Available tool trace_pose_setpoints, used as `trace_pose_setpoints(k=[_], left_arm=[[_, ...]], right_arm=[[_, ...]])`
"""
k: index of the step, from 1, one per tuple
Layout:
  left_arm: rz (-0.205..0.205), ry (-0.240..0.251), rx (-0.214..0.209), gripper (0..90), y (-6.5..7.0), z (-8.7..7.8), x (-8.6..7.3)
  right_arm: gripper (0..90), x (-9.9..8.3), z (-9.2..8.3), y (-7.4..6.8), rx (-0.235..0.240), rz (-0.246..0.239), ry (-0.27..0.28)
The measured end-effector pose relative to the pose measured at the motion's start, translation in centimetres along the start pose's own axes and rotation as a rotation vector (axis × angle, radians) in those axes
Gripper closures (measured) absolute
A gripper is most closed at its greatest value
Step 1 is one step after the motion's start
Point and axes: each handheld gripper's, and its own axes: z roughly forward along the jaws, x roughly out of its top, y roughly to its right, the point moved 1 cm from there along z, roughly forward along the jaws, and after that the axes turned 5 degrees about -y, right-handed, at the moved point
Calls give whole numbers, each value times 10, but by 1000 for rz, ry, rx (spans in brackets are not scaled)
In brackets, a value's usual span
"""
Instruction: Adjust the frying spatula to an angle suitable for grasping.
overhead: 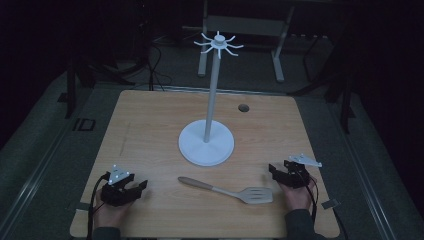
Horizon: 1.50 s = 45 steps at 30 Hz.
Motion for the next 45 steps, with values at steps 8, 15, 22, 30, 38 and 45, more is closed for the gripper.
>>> trace_pose_setpoints(k=[8,15,22,30,38,45], left_arm=[[5,-6,1,419,1,1,0],[11,-17,1,421,2,2,0],[5,-23,1,436,2,2,-1],[3,-24,4,435,2,2,-1],[3,-25,4,435,2,3,-1],[2,-30,4,435,2,3,-1]], right_arm=[[384,10,-15,-17,37,-93,24],[594,21,-27,-39,42,-223,37],[632,32,-29,-60,99,-389,-42],[687,40,-23,-94,256,-553,-152],[716,37,-8,-134,391,-654,-269],[745,27,8,-154,433,-700,-350]])
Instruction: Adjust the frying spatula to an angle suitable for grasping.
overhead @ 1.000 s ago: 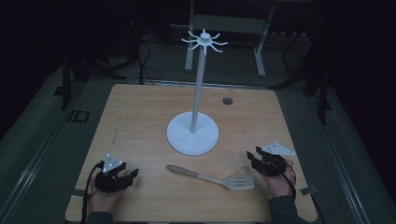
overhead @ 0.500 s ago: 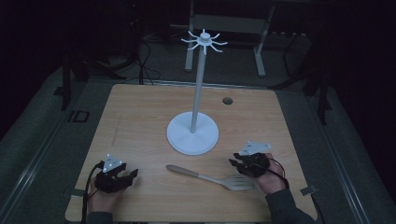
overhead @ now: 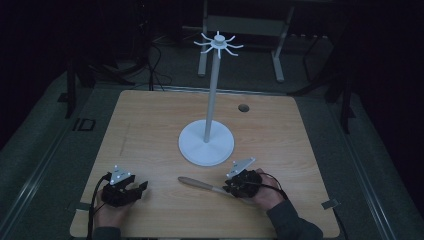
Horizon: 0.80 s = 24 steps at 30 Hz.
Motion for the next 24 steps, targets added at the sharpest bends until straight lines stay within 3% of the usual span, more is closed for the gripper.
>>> trace_pose_setpoints(k=[7,12,17,19,24], left_arm=[[2,-1,0,434,0,0,0],[6,-4,-1,434,1,1,0],[0,0,0,434,0,0,0],[0,-2,-1,434,0,0,0],[0,-2,-1,434,0,1,0]], right_arm=[[750,3,21,-4,12,-6,-71],[757,4,22,-5,11,-15,-76],[769,3,21,-8,-42,-47,-67],[770,1,20,-6,-65,-31,-51],[774,-12,9,10,-140,69,8]])
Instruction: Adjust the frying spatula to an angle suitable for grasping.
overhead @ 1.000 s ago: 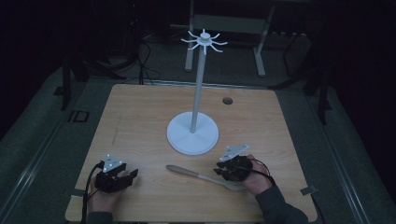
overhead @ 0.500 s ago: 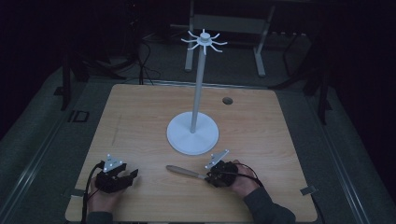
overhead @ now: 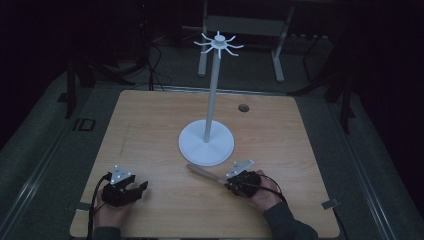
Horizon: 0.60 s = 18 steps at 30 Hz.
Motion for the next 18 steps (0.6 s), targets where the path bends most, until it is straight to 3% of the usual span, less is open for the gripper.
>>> trace_pose_setpoints(k=[4,7,10,13,18], left_arm=[[4,-5,0,434,1,0,0],[3,-8,1,434,1,1,0],[3,-8,0,434,1,1,0],[4,-9,0,434,1,1,0],[3,-8,-2,434,1,1,0]], right_arm=[[775,-11,-3,18,-78,86,-11],[775,-16,-4,27,-131,122,-22],[775,-16,-5,31,-130,146,-17],[765,-13,-2,30,-128,131,-52],[702,-3,-1,32,-98,123,-55]])
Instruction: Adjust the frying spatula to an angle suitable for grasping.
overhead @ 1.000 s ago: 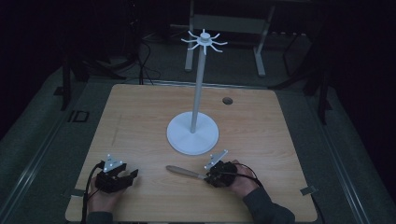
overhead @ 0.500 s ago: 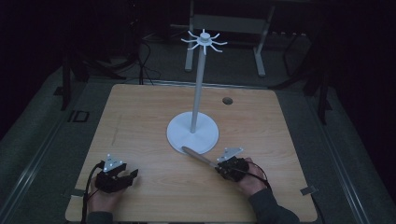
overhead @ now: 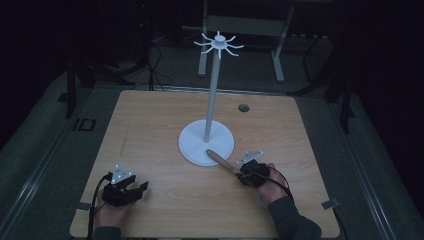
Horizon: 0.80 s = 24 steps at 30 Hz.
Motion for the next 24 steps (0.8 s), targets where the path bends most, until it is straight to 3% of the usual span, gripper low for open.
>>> trace_pose_setpoints(k=[7,21,24], left_arm=[[-2,4,-1,434,0,0,0],[-1,1,2,435,0,0,0],[2,-1,3,435,0,0,0]], right_arm=[[682,19,12,3,23,-26,-51],[693,31,24,12,83,19,-78],[741,32,25,12,102,16,-74]])
